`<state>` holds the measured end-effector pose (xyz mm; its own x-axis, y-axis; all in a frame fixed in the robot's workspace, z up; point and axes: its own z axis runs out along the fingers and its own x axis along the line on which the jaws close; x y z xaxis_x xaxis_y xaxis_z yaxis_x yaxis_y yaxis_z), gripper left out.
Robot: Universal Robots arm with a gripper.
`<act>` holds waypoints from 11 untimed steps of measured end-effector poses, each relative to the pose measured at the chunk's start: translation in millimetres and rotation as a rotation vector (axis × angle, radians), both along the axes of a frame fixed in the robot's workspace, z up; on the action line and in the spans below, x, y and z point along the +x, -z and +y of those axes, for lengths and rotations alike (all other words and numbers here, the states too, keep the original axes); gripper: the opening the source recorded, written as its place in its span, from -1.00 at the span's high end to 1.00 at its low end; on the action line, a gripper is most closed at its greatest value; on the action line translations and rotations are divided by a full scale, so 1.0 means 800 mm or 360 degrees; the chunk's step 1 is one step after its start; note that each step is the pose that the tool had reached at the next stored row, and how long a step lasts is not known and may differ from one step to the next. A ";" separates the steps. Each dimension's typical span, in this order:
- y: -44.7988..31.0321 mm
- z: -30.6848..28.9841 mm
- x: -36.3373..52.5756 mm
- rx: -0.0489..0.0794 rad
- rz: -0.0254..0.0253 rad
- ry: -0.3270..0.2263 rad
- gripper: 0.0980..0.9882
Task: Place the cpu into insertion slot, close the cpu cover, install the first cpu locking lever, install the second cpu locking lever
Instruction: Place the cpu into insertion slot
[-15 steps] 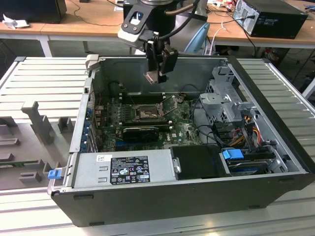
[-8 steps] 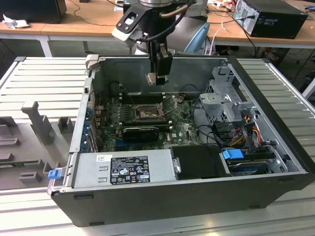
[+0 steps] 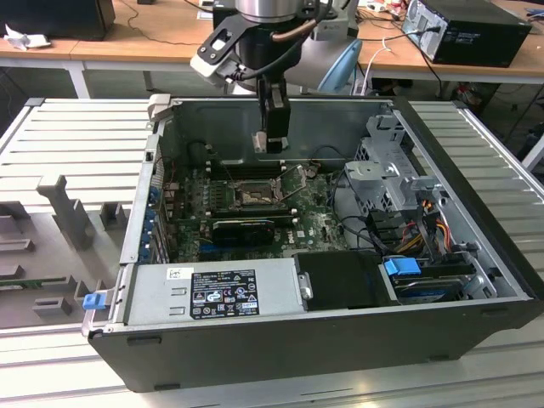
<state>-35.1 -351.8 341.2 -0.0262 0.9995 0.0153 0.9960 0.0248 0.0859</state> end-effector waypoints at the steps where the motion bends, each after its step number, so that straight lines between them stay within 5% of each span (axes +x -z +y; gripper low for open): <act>1: 0.0033 0.0002 -0.001 0.0000 0.00000 0.0000 0.03; 11: 0.0282 0.0004 -0.007 -0.0004 0.00001 -0.0003 0.03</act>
<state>-40.6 -351.5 318.6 -0.0280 0.9995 0.0129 0.9960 0.0267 0.0857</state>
